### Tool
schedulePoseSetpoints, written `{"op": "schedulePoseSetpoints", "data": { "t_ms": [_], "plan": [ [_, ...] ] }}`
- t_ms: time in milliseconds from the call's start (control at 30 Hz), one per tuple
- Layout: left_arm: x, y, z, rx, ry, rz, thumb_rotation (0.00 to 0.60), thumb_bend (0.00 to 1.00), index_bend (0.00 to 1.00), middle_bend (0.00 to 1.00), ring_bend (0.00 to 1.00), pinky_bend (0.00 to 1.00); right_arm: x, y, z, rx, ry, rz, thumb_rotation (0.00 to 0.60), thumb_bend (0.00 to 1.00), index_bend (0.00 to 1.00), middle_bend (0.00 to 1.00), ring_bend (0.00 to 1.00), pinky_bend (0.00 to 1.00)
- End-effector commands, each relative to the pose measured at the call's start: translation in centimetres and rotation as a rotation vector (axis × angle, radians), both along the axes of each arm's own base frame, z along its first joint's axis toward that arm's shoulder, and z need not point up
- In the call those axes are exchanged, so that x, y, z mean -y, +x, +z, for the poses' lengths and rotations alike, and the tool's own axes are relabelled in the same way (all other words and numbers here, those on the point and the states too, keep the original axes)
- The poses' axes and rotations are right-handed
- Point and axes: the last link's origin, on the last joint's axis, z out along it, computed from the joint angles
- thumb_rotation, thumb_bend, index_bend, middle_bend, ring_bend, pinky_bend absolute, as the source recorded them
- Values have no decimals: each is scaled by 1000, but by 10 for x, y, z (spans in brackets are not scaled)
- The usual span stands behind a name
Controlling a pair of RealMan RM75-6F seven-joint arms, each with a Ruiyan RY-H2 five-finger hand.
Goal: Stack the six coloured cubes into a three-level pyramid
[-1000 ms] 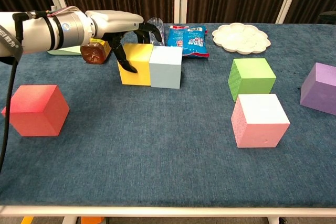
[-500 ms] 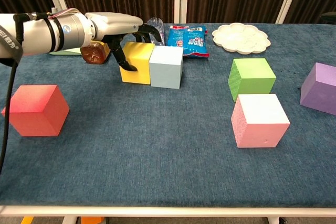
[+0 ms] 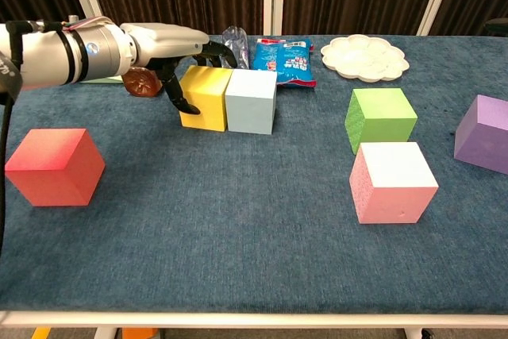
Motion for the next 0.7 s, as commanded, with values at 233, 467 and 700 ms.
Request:
{"op": "schedulePoseSetpoints", "data": {
  "t_ms": [233, 467, 700],
  "plan": [
    [2, 0, 3, 2, 14, 31, 600, 146, 133, 228, 275, 158, -1, -1, 2, 0, -5, 0, 600, 194, 0, 102, 0, 0],
    [1, -2, 6, -11, 23, 34, 600, 146, 134, 284, 275, 158, -2, -1, 1, 2, -4, 2, 600, 194, 0, 102, 0, 0],
    [-1, 2, 2, -6, 30, 39, 600, 145, 140, 347, 276, 158, -2, -1, 2, 1, -5, 2, 600, 193, 0, 102, 0, 0]
  ]
}}
